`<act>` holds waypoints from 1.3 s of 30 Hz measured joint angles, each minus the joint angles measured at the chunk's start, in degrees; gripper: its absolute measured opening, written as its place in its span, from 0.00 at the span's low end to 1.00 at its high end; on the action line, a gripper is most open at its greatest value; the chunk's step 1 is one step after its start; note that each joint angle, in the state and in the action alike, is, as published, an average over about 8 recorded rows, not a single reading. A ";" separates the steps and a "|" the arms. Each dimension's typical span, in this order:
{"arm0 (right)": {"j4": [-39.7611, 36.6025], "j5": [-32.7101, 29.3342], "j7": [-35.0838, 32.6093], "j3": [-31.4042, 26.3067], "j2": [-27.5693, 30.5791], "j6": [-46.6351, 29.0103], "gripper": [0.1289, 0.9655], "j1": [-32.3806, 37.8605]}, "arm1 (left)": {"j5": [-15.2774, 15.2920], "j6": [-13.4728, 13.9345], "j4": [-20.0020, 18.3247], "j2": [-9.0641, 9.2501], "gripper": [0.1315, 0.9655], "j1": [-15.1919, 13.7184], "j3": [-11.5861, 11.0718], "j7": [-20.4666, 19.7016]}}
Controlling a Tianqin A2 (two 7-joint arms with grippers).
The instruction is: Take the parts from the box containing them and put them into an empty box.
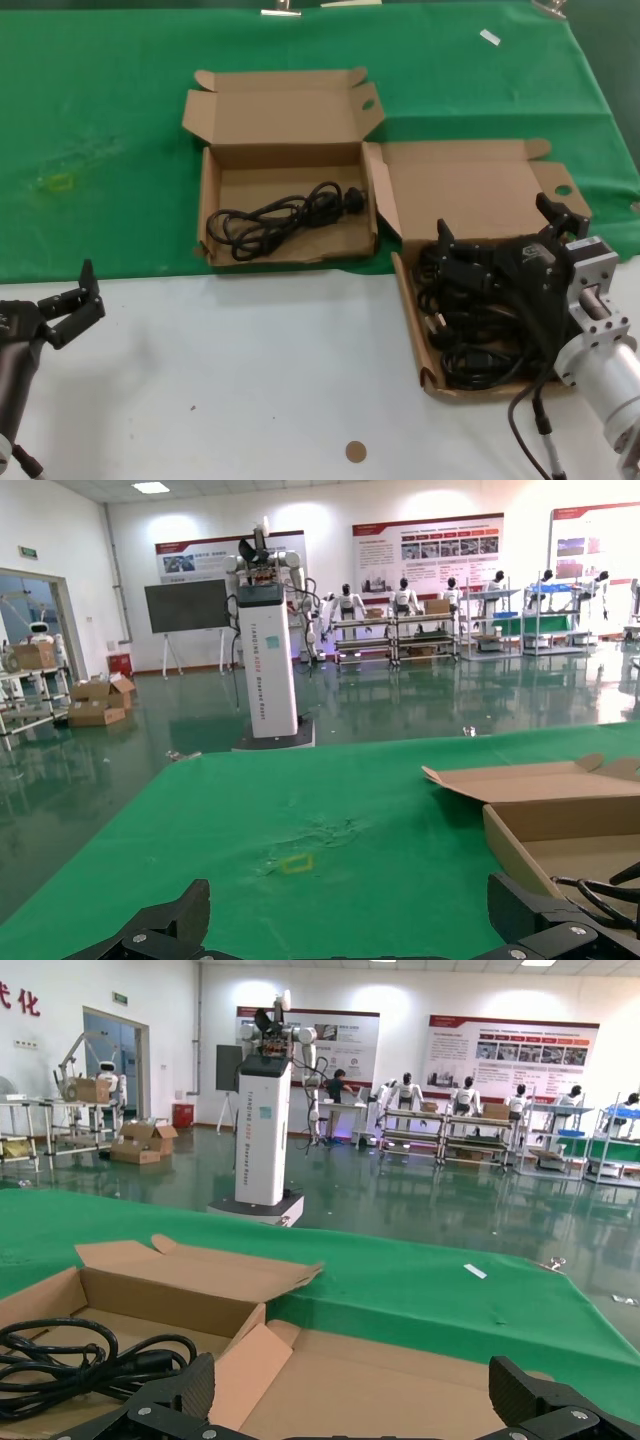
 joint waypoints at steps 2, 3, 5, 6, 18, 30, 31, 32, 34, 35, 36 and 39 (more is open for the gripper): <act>0.00 0.00 0.00 0.00 0.00 0.00 1.00 0.00 | 0.00 0.00 0.00 0.00 1.00 0.00 0.00 0.00; 0.00 0.00 0.00 0.00 0.00 0.00 1.00 0.00 | 0.00 0.00 0.00 0.00 1.00 0.00 0.00 0.00; 0.00 0.00 0.00 0.00 0.00 0.00 1.00 0.00 | 0.00 0.00 0.00 0.00 1.00 0.00 0.00 0.00; 0.00 0.00 0.00 0.00 0.00 0.00 1.00 0.00 | 0.00 0.00 0.00 0.00 1.00 0.00 0.00 0.00; 0.00 0.00 0.00 0.00 0.00 0.00 1.00 0.00 | 0.00 0.00 0.00 0.00 1.00 0.00 0.00 0.00; 0.00 0.00 0.00 0.00 0.00 0.00 1.00 0.00 | 0.00 0.00 0.00 0.00 1.00 0.00 0.00 0.00; 0.00 0.00 0.00 0.00 0.00 0.00 1.00 0.00 | 0.00 0.00 0.00 0.00 1.00 0.00 0.00 0.00; 0.00 0.00 0.00 0.00 0.00 0.00 1.00 0.00 | 0.00 0.00 0.00 0.00 1.00 0.00 0.00 0.00; 0.00 0.00 0.00 0.00 0.00 0.00 1.00 0.00 | 0.00 0.00 0.00 0.00 1.00 0.00 0.00 0.00; 0.00 0.00 0.00 0.00 0.00 0.00 1.00 0.00 | 0.00 0.00 0.00 0.00 1.00 0.00 0.00 0.00; 0.00 0.00 0.00 0.00 0.00 0.00 1.00 0.00 | 0.00 0.00 0.00 0.00 1.00 0.00 0.00 0.00; 0.00 0.00 0.00 0.00 0.00 0.00 1.00 0.00 | 0.00 0.00 0.00 0.00 1.00 0.00 0.00 0.00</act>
